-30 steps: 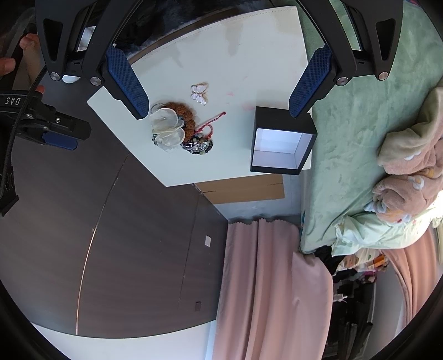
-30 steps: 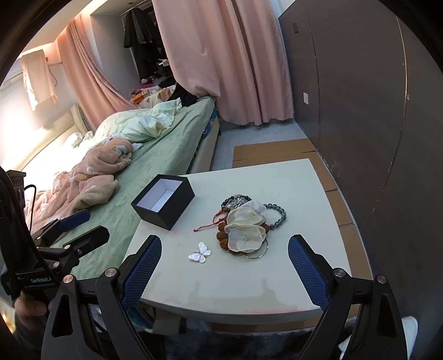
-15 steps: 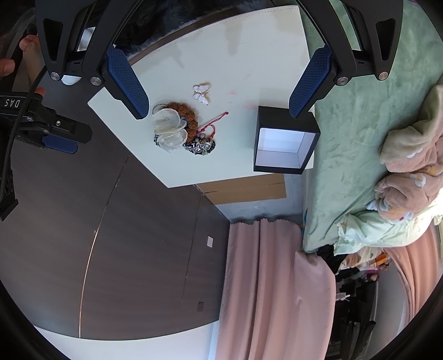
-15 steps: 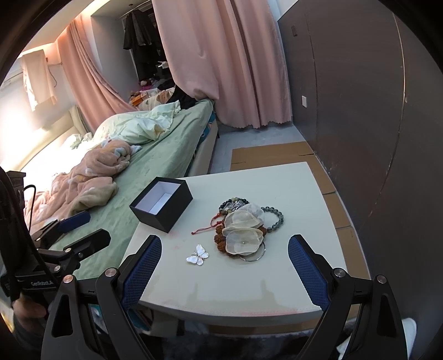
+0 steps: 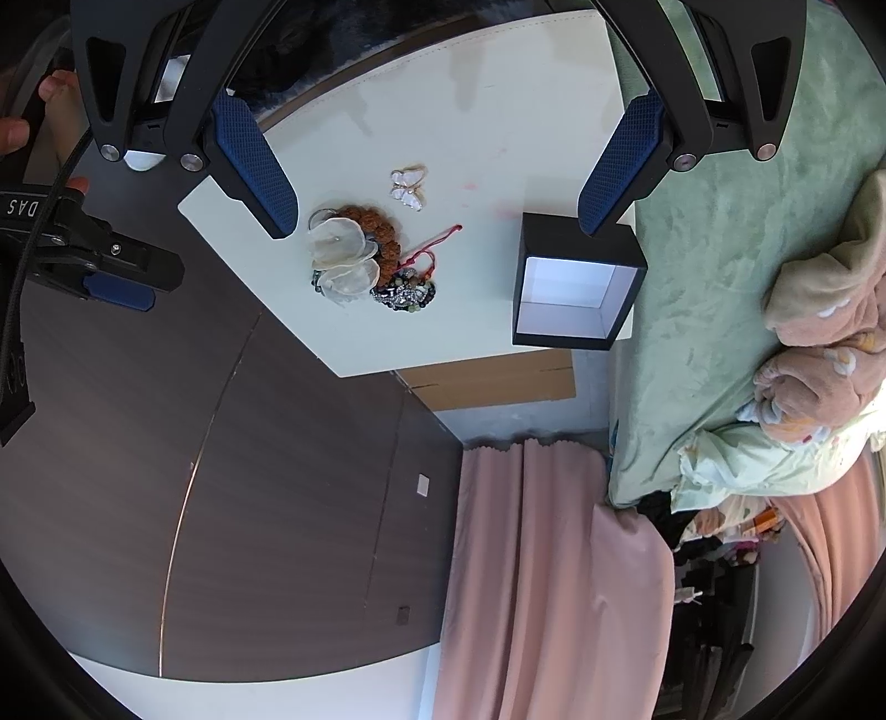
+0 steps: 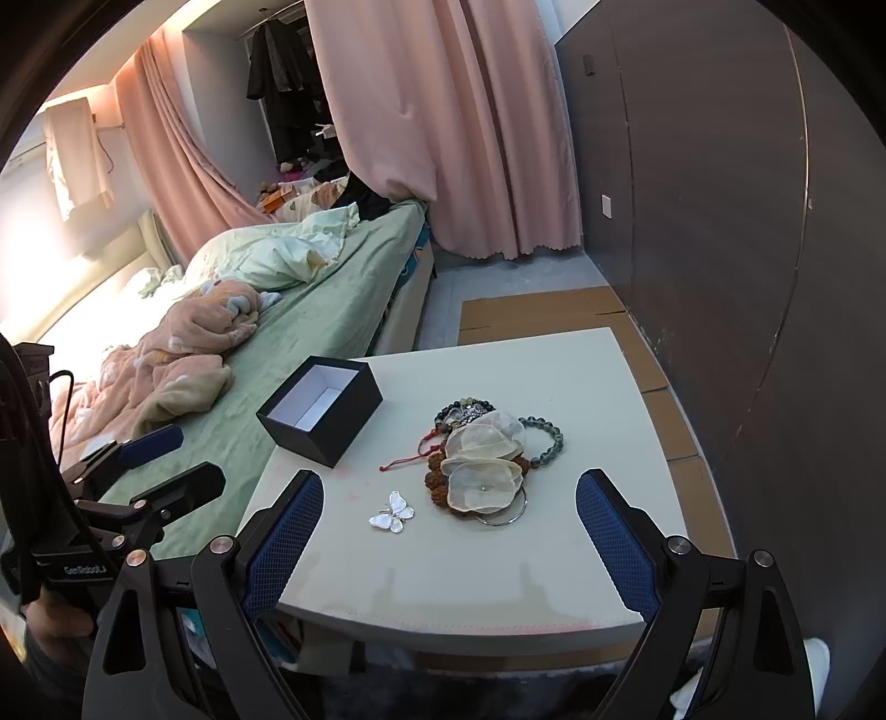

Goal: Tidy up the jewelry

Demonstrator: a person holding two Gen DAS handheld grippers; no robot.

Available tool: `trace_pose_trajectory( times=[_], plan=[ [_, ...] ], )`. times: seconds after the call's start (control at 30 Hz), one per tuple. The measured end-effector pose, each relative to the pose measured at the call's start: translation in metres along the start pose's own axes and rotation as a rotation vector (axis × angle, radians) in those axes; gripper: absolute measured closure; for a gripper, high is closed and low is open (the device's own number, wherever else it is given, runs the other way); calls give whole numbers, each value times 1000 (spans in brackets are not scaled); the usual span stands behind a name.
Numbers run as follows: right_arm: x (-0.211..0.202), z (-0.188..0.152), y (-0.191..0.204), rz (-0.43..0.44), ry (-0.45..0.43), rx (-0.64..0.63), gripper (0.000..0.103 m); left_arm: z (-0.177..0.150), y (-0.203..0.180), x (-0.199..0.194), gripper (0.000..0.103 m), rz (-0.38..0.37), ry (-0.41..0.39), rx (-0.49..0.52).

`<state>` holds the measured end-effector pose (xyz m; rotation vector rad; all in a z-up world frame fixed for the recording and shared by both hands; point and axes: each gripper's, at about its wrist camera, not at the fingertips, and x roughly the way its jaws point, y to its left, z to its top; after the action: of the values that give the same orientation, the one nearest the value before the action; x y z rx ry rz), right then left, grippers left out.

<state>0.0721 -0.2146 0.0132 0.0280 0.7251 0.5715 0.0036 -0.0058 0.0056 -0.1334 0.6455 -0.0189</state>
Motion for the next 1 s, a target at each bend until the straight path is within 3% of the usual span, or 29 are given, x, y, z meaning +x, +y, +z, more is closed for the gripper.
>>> trace_pose_trajectory(
  times=[1.0],
  plan=[
    [1, 11, -11, -7, 8, 33, 10, 3, -4, 9, 2, -10, 21, 22]
  ],
)
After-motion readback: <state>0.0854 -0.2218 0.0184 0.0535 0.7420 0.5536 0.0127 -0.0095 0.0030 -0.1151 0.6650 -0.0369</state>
